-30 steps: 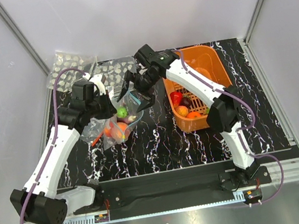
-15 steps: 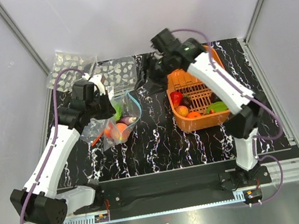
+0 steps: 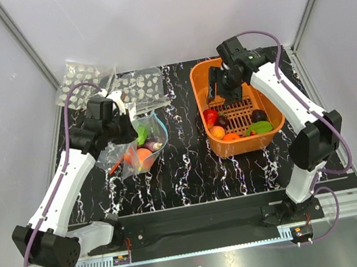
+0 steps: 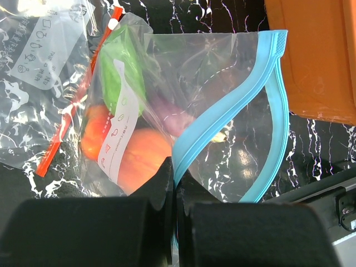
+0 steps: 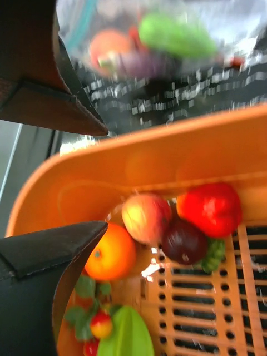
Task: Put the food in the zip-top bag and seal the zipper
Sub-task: Pick up the fake fruit from the bin.
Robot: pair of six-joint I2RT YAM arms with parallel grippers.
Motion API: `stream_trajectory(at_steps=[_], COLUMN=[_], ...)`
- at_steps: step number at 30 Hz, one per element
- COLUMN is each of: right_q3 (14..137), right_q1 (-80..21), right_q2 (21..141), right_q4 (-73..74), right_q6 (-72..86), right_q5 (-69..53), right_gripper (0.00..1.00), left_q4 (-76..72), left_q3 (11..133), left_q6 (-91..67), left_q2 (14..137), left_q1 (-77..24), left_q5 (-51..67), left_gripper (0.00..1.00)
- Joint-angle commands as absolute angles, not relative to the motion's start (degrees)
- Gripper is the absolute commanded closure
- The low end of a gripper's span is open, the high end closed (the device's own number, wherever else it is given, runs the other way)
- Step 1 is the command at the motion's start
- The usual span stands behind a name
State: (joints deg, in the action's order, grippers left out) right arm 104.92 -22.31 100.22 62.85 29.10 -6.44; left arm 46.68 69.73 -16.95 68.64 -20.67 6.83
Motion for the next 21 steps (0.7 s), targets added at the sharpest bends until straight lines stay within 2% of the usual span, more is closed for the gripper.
stream_trajectory(at_steps=[1,5,9,21], right_q3=[103.54,103.44,106.26,104.24], right_q1=[-22.15,-21.36,-20.74,-20.57], right_q2=[101.94,105.2,109.94,119.26], right_q4=[60.12,56.78,56.78,49.93], right_q6=[21.54,21.62,22.76,24.08], right_q5=[-0.35,1.41,1.58,-3.16], right_gripper=[0.3,0.3,0.25,0.18], left_q4=[45.26,45.96,46.84,47.37], left_q3=[70.14,70.05,70.05,69.87], left_q6=[-17.58,-18.02,-18.46,-19.34], left_q2=[67.06,67.24,67.15,67.5], left_q1=[-20.48,-20.39,-20.39,-20.48], left_q5=[6.06,6.24,6.33,6.77], left_gripper=[1.0,1.0,1.0,1.0])
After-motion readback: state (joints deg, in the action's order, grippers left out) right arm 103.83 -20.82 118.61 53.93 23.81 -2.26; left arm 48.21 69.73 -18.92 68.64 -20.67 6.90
